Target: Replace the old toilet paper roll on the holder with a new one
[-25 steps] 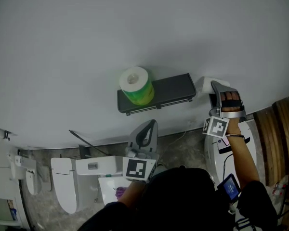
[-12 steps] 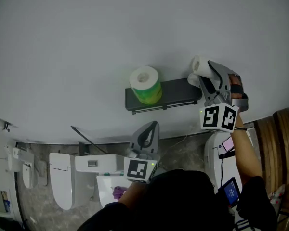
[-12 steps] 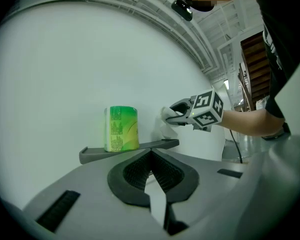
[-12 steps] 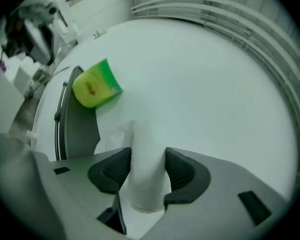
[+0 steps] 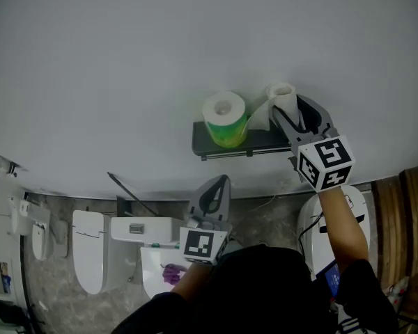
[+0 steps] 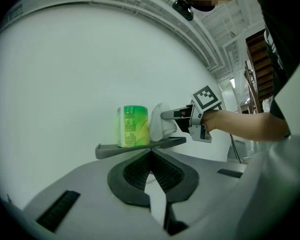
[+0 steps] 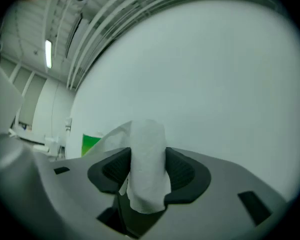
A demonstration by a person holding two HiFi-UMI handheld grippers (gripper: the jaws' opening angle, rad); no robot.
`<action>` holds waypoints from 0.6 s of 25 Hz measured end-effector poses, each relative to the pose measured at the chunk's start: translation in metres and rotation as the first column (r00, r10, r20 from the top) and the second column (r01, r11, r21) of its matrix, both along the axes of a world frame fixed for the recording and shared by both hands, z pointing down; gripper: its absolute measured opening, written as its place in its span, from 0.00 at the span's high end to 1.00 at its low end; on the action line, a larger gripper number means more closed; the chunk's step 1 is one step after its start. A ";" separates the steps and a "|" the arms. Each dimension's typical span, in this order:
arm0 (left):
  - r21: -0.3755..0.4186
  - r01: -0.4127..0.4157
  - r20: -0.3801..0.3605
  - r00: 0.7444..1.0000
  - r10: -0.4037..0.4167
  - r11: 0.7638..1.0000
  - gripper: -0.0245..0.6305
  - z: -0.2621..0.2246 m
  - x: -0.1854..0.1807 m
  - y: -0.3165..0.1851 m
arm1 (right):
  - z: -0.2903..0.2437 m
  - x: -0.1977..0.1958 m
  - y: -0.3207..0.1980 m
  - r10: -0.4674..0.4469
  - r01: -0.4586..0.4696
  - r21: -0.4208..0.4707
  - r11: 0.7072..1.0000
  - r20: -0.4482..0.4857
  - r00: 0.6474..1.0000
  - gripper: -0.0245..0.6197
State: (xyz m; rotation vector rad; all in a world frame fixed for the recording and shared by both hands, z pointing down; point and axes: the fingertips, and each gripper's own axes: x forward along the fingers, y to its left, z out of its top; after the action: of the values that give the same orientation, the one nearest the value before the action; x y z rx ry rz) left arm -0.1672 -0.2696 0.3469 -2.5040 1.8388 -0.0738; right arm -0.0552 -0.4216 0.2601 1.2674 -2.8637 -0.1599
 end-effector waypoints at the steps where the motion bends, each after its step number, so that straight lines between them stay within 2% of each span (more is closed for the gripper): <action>1: 0.001 0.002 0.001 1.000 -0.002 1.000 0.94 0.000 -0.001 -0.001 | 0.002 0.000 -0.001 -0.006 0.007 -0.026 1.000 0.049 0.999 0.62; 3: -0.001 0.003 -0.001 1.000 -0.003 1.000 0.94 0.000 -0.001 -0.002 | 0.008 0.001 -0.002 -0.006 0.012 -0.059 0.998 0.105 0.994 0.62; 5: -0.002 0.003 -0.003 1.000 -0.003 1.000 0.94 -0.001 -0.001 -0.003 | 0.011 0.001 -0.003 0.003 0.005 -0.070 0.998 0.106 0.994 0.62; 11: -0.011 -0.001 -0.003 1.000 0.001 1.000 0.94 0.004 -0.001 -0.008 | 0.024 -0.012 -0.001 -0.009 0.007 -0.048 0.999 -0.040 0.999 0.62; 15: -0.022 -0.001 0.001 1.000 0.001 1.000 0.94 0.005 -0.002 -0.008 | 0.028 -0.005 -0.001 0.009 -0.015 -0.078 0.997 -0.077 0.997 0.61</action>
State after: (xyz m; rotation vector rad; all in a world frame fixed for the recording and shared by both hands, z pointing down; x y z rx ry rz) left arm -0.1694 -0.2779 0.3523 -2.5183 1.8468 -0.0954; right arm -0.0599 -0.4227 0.2881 1.2366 -2.7679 -0.0927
